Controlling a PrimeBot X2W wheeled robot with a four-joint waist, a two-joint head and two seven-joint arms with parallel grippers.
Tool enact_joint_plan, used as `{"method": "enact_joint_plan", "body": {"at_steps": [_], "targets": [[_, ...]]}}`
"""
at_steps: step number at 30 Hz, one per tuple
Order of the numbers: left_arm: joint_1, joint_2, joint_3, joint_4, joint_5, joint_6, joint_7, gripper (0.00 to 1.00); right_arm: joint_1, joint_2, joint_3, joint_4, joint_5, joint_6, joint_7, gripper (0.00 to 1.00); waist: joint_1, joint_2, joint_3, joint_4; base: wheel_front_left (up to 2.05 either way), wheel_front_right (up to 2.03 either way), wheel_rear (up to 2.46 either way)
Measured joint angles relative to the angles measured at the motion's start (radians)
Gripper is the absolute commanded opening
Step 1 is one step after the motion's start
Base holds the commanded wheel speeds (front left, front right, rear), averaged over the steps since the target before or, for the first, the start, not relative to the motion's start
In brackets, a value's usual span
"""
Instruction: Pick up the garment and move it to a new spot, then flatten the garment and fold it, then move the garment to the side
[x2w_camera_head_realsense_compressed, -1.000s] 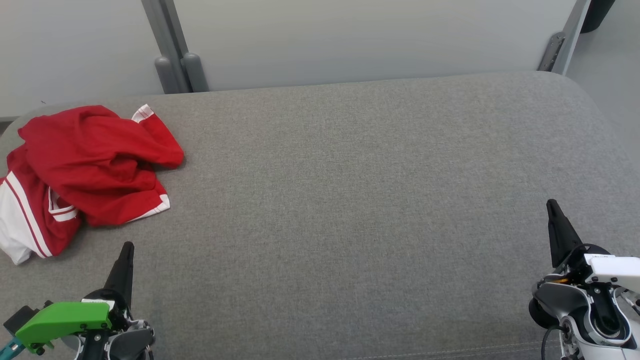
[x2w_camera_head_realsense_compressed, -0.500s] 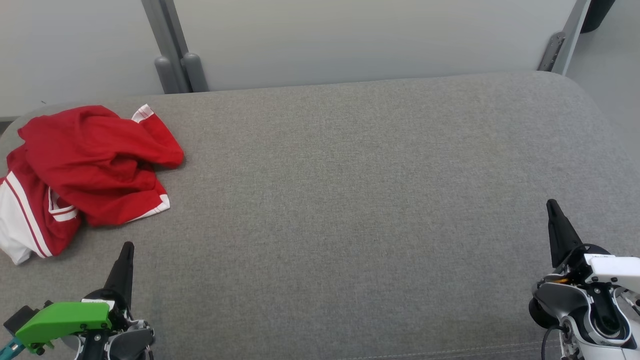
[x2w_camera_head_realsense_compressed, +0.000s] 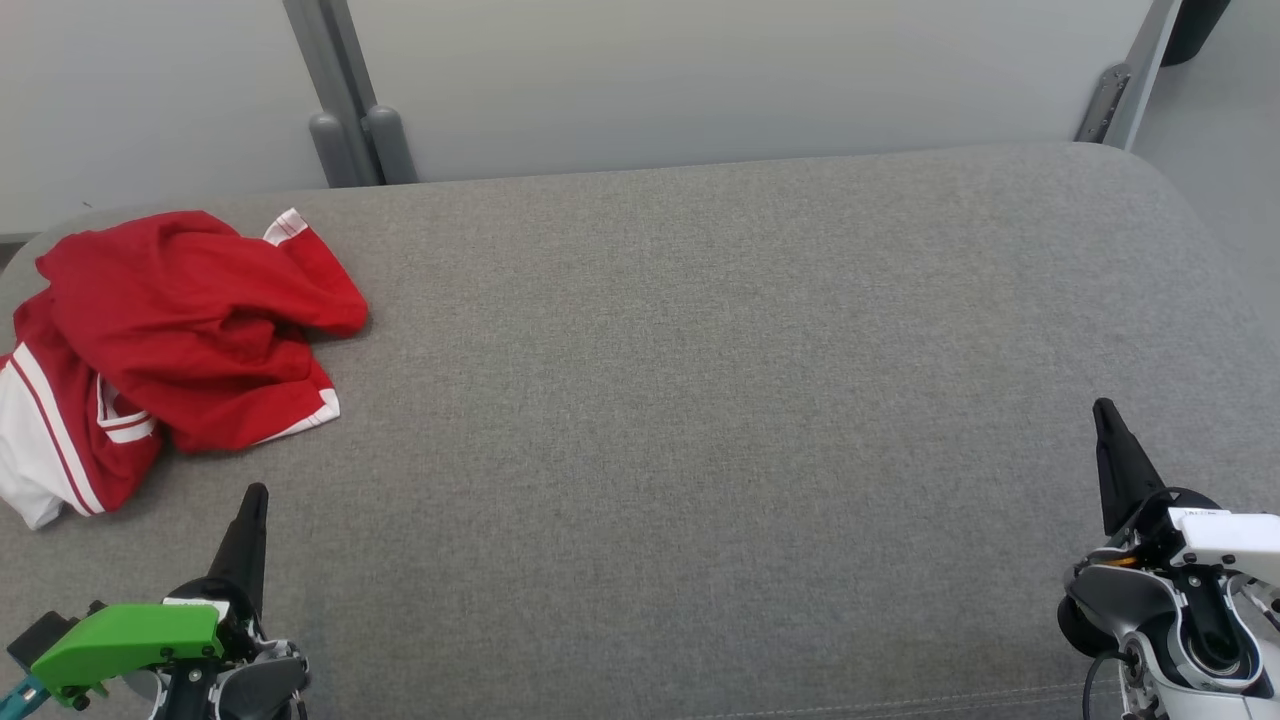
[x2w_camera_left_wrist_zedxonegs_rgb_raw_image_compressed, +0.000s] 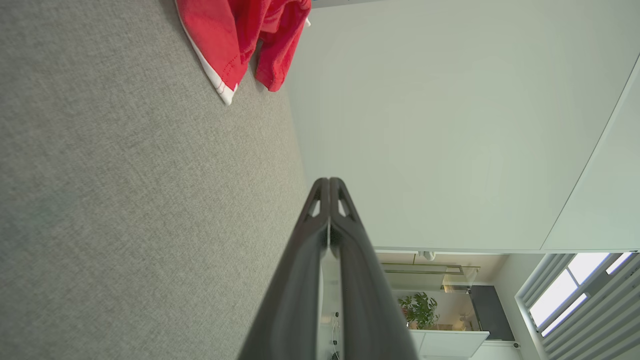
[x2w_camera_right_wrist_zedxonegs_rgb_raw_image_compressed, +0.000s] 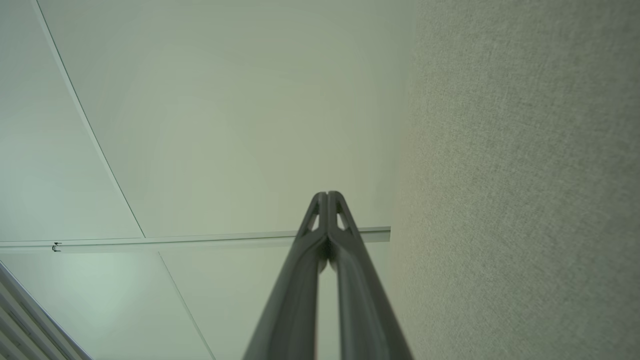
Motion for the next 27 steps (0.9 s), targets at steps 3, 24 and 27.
{"method": "enact_joint_plan", "body": {"at_steps": [3,24,27], "targets": [[0.0,0.0,0.0,0.0,0.0,0.0,0.0,0.0,0.0,0.0,0.0,0.0,0.0,0.0,0.0,0.0,0.0,0.0,0.0,0.0,0.0,0.0,0.0],[0.0,0.0,0.0,0.0,0.0,0.0,0.0,0.0,0.0,0.0,0.0,0.0,0.0,0.0,0.0,0.0,0.0,0.0,0.0,0.0,0.0,0.0,0.0],[0.0,0.0,0.0,0.0,0.0,0.0,0.0,0.0,0.0,0.0,0.0,0.0,0.0,0.0,0.0,0.0,0.0,0.0,0.0,0.0,0.0,0.0,0.0]]}}
